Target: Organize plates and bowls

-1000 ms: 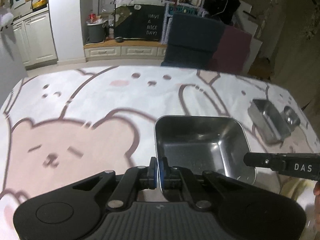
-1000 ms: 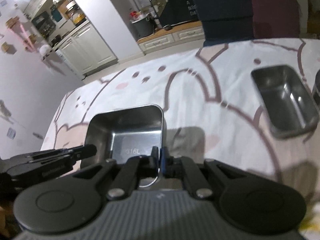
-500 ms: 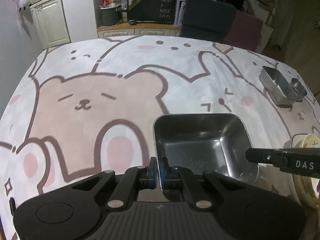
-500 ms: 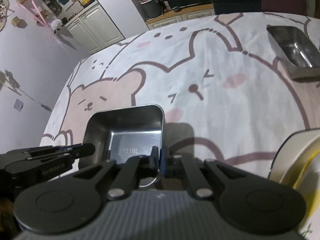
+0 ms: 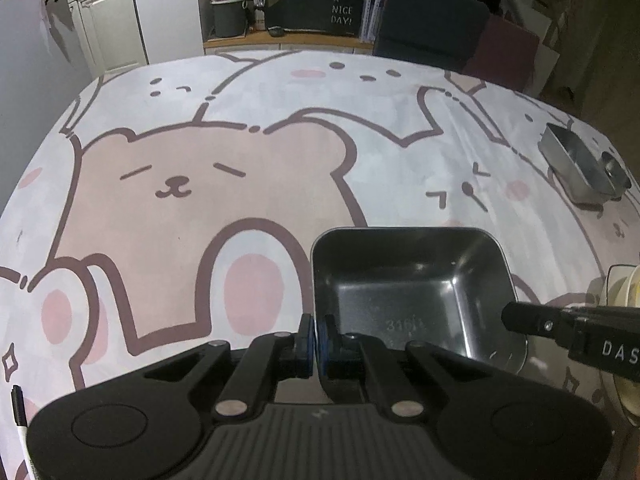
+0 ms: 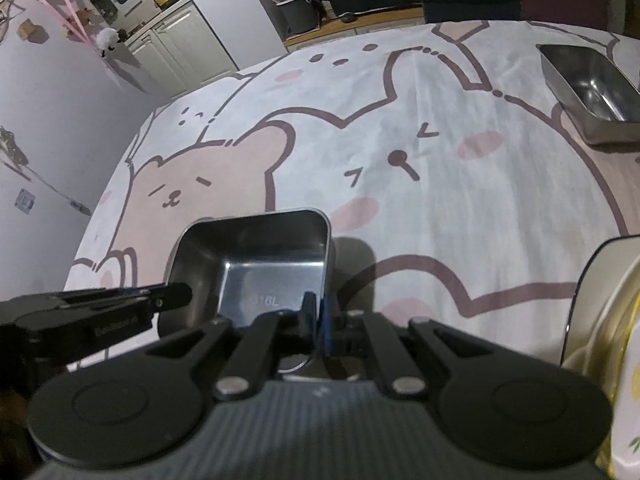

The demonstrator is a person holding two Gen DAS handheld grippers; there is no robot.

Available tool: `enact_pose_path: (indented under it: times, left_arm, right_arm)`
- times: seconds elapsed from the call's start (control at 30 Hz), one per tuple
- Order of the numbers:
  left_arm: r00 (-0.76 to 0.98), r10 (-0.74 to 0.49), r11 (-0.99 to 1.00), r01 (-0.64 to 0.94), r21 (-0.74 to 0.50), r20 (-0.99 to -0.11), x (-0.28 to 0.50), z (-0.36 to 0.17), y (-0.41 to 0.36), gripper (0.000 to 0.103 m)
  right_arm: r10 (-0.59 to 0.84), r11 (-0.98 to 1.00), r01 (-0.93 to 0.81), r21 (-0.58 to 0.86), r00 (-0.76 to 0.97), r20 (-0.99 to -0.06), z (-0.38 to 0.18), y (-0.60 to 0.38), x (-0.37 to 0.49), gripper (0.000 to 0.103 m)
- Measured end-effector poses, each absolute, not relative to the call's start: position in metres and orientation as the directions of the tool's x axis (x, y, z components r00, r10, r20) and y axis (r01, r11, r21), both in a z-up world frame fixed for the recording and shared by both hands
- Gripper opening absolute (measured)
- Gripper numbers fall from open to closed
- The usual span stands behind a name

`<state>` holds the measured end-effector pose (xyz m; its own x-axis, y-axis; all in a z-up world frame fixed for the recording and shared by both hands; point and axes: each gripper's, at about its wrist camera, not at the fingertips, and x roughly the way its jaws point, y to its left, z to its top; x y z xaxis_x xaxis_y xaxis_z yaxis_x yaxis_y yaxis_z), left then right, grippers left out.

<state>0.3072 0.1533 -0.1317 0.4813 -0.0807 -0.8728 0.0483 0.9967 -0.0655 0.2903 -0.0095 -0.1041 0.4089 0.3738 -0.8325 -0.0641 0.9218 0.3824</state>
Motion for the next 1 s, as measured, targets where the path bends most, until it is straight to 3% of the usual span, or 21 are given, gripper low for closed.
enact_pose_path:
  times: [0.4, 0.47, 0.53, 0.6, 0.67, 0.73, 0.83, 0.93, 1.0]
  left_arm:
    - [0.48, -0.085, 0.996, 0.039, -0.075, -0.873, 0.31, -0.134, 0.154, 0.004]
    - [0.477, -0.093, 0.996, 0.037, -0.085, -0.874, 0.31, -0.134, 0.155, 0.008]
    - [0.471, -0.091, 0.996, 0.032, -0.086, -0.878, 0.309, -0.133, 0.155, 0.035]
    - [0.476, -0.08, 0.997, 0.031, -0.075, -0.876, 0.308, -0.131, 0.155, 0.053]
    - [0.483, -0.072, 0.997, 0.027, -0.067, -0.873, 0.307, -0.128, 0.155, 0.068]
    - [0.496, -0.052, 0.999, 0.025, -0.045, -0.867, 0.305, -0.123, 0.153, 0.086]
    - [0.523, -0.036, 0.999, 0.015, -0.033, -0.852, 0.305, -0.112, 0.15, 0.098]
    - [0.555, -0.033, 0.999, 0.005, -0.037, -0.831, 0.31, -0.099, 0.144, 0.103]
    - [0.579, -0.04, 0.999, 0.01, -0.043, -0.814, 0.314, -0.089, 0.134, 0.103]
  right_arm:
    - [0.363, 0.925, -0.052, 0.376, 0.409, -0.837, -0.11, -0.007, 0.295, 0.005]
    - [0.367, 0.923, -0.051, 0.381, 0.408, -0.836, -0.11, -0.007, 0.296, 0.008]
    - [0.37, 0.923, -0.054, 0.381, 0.404, -0.837, -0.111, -0.007, 0.296, 0.01]
    - [0.369, 0.923, -0.054, 0.381, 0.408, -0.835, -0.11, -0.009, 0.296, 0.024]
    - [0.365, 0.923, -0.046, 0.382, 0.42, -0.831, -0.108, -0.012, 0.295, 0.051]
    - [0.366, 0.923, -0.056, 0.381, 0.43, -0.825, -0.105, -0.014, 0.295, 0.065]
    - [0.376, 0.92, -0.079, 0.384, 0.45, -0.81, -0.098, -0.019, 0.294, 0.083]
    - [0.375, 0.92, -0.087, 0.382, 0.484, -0.791, -0.087, -0.029, 0.295, 0.103]
    - [0.371, 0.921, -0.09, 0.378, 0.498, -0.784, -0.079, -0.037, 0.298, 0.103]
